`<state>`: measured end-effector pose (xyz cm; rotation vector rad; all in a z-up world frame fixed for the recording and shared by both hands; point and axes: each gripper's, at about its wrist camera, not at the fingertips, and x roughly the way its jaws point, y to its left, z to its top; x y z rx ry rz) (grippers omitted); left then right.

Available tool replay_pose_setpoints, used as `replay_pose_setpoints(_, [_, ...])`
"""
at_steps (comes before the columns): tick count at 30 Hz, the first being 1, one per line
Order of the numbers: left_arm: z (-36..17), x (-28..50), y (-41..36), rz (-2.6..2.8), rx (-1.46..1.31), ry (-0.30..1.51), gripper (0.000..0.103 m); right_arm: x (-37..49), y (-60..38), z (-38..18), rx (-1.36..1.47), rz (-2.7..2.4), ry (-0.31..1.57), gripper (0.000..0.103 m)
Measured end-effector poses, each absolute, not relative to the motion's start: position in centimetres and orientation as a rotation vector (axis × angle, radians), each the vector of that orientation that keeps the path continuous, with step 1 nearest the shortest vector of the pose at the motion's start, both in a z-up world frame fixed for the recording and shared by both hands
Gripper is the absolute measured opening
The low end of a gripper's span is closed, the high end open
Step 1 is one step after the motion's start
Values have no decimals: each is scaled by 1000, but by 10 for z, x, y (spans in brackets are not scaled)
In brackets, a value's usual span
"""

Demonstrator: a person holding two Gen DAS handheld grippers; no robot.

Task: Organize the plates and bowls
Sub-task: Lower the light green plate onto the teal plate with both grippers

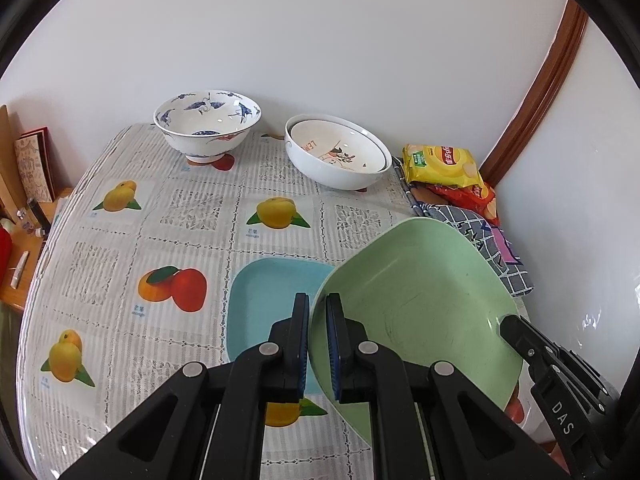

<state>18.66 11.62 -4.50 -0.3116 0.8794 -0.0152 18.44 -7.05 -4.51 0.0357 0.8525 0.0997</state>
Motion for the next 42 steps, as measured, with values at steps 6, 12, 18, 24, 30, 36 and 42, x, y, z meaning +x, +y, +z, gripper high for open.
replay_pose_setpoints(6, [-52,189,124,-9,-323,890,9,188,-64,-50,24,104,865,4])
replay_pose_setpoints(12, [-61,193,132,-3,-337,906,9,192,-56,-58,12,108,883,4])
replay_pose_setpoints(18, [-70,197,141,5,-351,919,9,198,-48,-66,-1,113,901,4])
replay_pose_setpoints(24, [-78,202,148,13,-358,931,9,203,-40,-74,-12,118,919,4])
replay_pose_setpoints(30, [-87,208,153,17,-367,944,9,210,-35,-83,-19,120,938,4])
replay_pose_setpoints(36, [-95,216,157,19,-373,958,9,218,-31,-92,-24,120,956,4])
replay_pose_setpoints(42, [-104,224,161,22,-377,972,9,226,-27,-102,-29,119,980,4])
